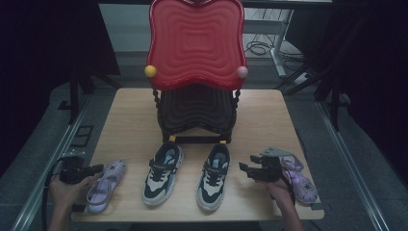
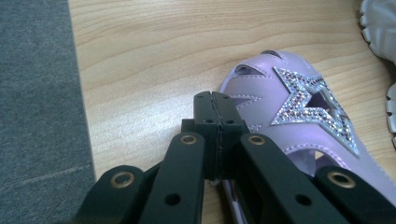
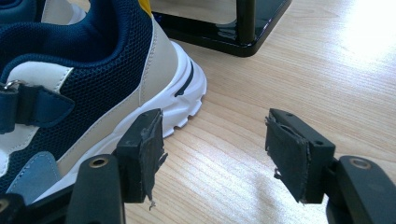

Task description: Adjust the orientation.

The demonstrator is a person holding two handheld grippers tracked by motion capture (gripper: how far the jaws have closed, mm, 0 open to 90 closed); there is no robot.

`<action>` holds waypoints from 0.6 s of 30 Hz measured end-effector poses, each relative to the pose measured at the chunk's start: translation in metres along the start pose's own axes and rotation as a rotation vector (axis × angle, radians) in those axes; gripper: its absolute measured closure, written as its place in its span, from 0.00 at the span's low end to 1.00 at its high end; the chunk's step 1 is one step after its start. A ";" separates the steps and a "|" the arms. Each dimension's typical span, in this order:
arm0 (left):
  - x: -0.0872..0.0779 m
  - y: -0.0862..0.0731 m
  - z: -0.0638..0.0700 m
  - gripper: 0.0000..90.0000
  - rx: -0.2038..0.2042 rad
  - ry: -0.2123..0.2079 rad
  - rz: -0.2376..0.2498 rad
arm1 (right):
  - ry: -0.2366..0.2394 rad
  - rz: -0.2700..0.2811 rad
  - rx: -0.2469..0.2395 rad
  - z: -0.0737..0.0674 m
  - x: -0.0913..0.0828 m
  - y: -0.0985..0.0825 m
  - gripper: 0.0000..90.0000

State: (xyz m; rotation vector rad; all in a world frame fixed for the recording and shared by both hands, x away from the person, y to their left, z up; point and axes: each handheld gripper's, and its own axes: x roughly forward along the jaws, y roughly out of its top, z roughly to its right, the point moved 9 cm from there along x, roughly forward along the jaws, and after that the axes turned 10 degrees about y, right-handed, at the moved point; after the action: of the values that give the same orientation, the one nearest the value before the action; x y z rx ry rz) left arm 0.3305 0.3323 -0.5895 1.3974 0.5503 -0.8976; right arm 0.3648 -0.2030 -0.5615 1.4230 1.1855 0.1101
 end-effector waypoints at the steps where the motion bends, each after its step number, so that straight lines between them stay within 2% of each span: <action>1: 0.001 0.001 0.000 1.00 0.000 -0.004 0.001 | -0.001 0.000 0.000 0.000 0.000 0.000 0.41; 6: 0.003 0.001 -0.001 1.00 -0.010 -0.018 0.006 | 0.001 -0.002 -0.006 -0.001 0.000 0.000 0.41; 8: 0.000 0.003 -0.001 1.00 -0.013 -0.023 0.026 | 0.002 0.000 -0.004 -0.001 0.000 0.000 0.41; 11: -0.014 0.012 0.000 1.00 -0.021 -0.012 0.088 | 0.001 0.003 0.001 0.000 -0.001 0.001 0.42; 14: -0.029 0.024 0.009 0.98 -0.017 -0.014 0.145 | 0.002 0.007 0.000 0.001 -0.001 0.002 0.42; 18: -0.047 0.037 0.029 0.94 0.005 -0.041 0.202 | 0.007 0.015 0.009 0.002 -0.001 0.003 0.42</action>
State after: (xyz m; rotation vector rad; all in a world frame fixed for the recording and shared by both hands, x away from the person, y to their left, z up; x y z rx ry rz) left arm 0.3279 0.3112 -0.5267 1.4085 0.3683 -0.7634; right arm 0.3677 -0.2047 -0.5589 1.4407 1.1831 0.1204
